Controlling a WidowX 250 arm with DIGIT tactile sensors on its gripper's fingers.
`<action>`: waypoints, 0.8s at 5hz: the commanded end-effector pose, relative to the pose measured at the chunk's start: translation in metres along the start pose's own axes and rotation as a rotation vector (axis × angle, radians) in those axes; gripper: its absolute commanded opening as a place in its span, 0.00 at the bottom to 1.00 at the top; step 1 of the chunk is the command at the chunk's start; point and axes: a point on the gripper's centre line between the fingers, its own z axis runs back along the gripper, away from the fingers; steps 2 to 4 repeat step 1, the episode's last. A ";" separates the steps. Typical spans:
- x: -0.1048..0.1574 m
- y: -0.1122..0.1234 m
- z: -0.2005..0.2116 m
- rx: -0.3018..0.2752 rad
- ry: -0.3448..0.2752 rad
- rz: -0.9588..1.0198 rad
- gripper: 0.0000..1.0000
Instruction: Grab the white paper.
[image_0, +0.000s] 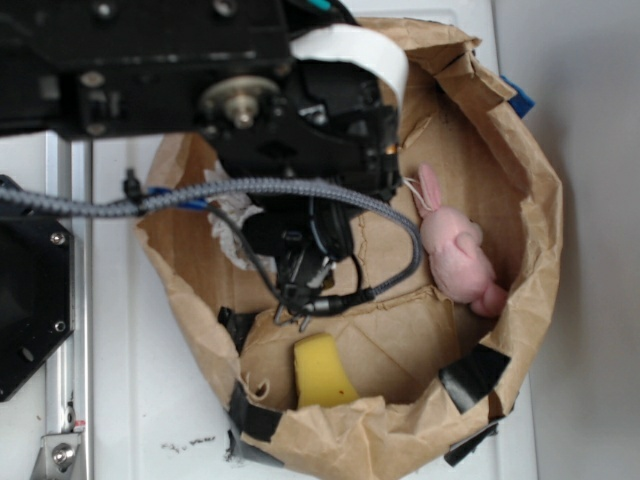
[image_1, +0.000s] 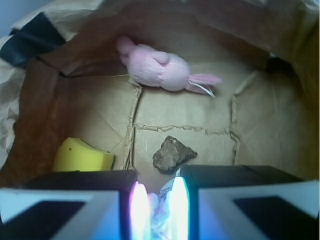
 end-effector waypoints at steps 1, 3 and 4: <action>0.009 -0.001 0.010 0.018 -0.067 0.051 0.00; 0.009 -0.001 0.010 0.018 -0.067 0.051 0.00; 0.009 -0.001 0.010 0.018 -0.067 0.051 0.00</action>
